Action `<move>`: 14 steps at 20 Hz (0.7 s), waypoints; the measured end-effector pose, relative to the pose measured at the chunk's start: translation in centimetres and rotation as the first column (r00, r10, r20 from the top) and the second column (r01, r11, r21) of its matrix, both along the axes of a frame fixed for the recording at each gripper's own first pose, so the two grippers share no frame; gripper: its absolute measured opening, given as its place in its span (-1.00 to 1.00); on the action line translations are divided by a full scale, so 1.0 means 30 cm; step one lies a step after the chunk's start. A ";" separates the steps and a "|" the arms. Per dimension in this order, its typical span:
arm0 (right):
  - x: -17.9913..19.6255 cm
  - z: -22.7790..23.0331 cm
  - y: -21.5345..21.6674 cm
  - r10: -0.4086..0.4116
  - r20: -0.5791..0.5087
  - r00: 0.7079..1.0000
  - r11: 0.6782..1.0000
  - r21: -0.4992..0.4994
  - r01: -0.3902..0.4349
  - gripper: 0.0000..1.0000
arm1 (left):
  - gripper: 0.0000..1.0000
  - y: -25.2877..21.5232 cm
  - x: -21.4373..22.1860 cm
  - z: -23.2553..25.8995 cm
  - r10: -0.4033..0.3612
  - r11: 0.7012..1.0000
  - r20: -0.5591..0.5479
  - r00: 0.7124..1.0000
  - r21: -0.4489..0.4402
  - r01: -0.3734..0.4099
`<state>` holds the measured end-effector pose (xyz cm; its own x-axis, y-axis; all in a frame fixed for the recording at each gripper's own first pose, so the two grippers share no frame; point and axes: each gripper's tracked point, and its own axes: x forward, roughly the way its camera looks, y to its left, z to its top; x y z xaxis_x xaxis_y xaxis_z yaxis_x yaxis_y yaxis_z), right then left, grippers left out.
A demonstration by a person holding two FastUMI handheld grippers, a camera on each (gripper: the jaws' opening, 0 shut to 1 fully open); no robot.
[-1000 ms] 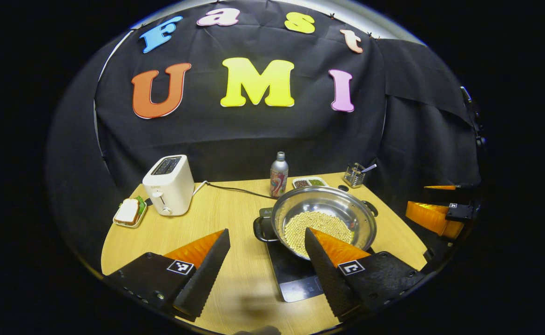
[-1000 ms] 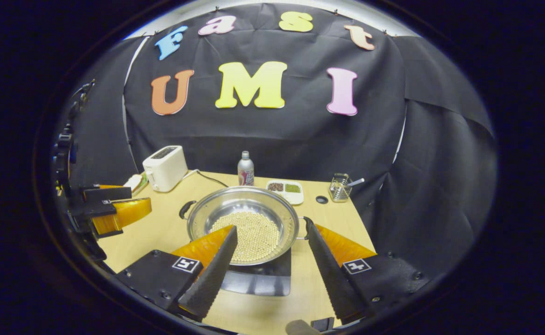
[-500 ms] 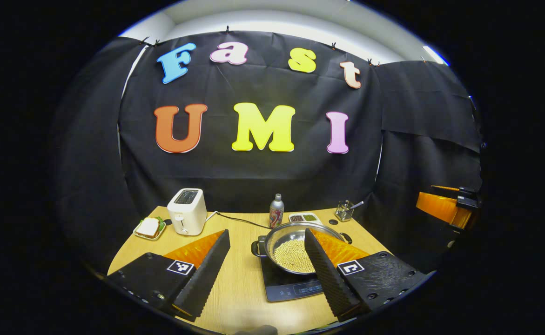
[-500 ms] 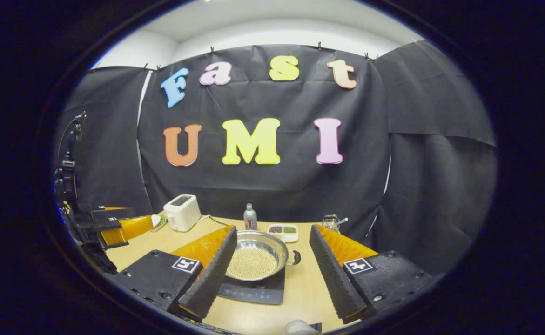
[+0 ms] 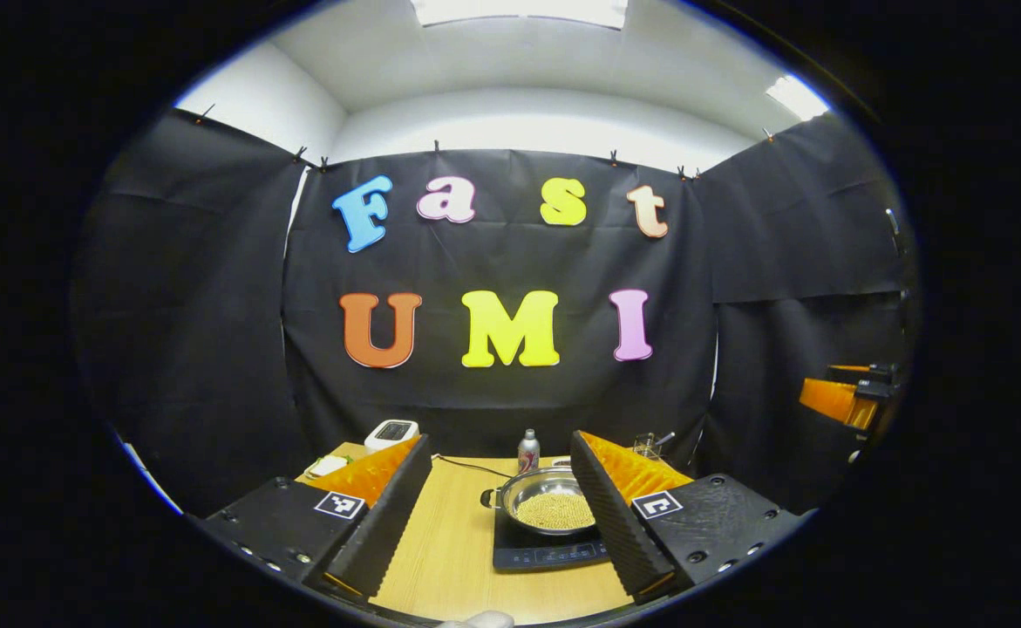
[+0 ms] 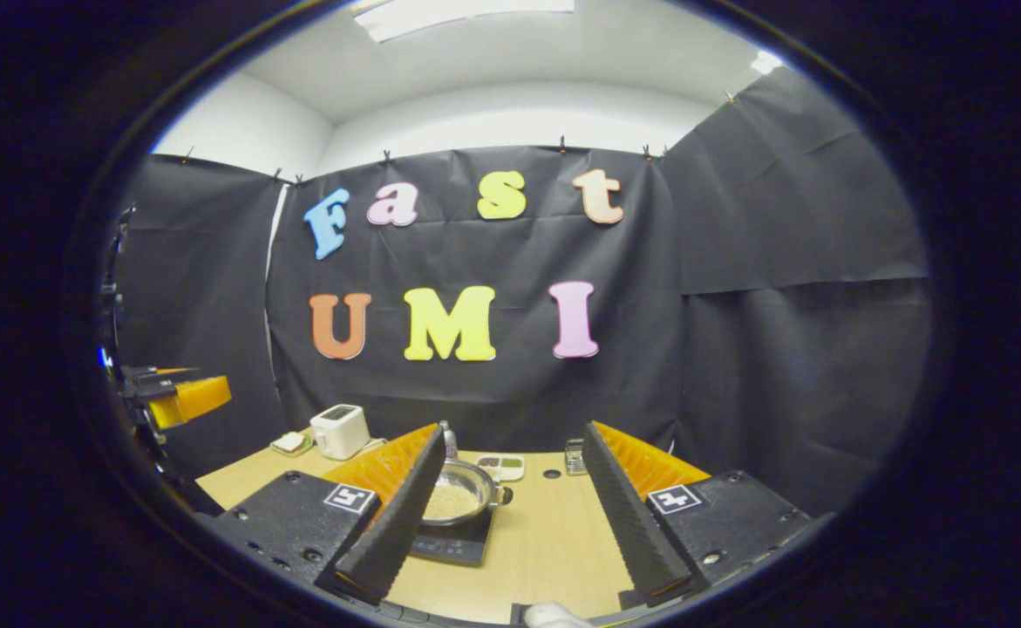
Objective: First push the handle of the pot to place it horizontally, then grasp the pot with both hands and set it on the induction cooktop.
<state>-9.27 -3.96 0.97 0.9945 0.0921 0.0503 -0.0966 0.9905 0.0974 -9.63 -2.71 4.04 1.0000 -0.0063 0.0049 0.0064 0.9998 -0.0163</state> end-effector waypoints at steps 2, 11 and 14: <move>-0.042 -0.037 -0.022 0.006 -0.009 1.000 1.000 -0.018 -0.007 0.94 | 0.90 0.017 -0.070 -0.021 0.027 1.000 -0.006 1.000 0.000 -0.027; -0.108 -0.068 -0.016 0.030 -0.010 0.999 0.998 0.047 -0.030 0.96 | 0.90 0.094 -0.230 -0.067 0.102 0.994 -0.017 0.995 0.039 -0.101; -0.116 -0.076 -0.014 0.025 -0.012 1.000 0.998 0.051 -0.025 0.97 | 0.90 0.083 -0.232 -0.066 0.089 0.995 -0.022 0.996 0.043 -0.088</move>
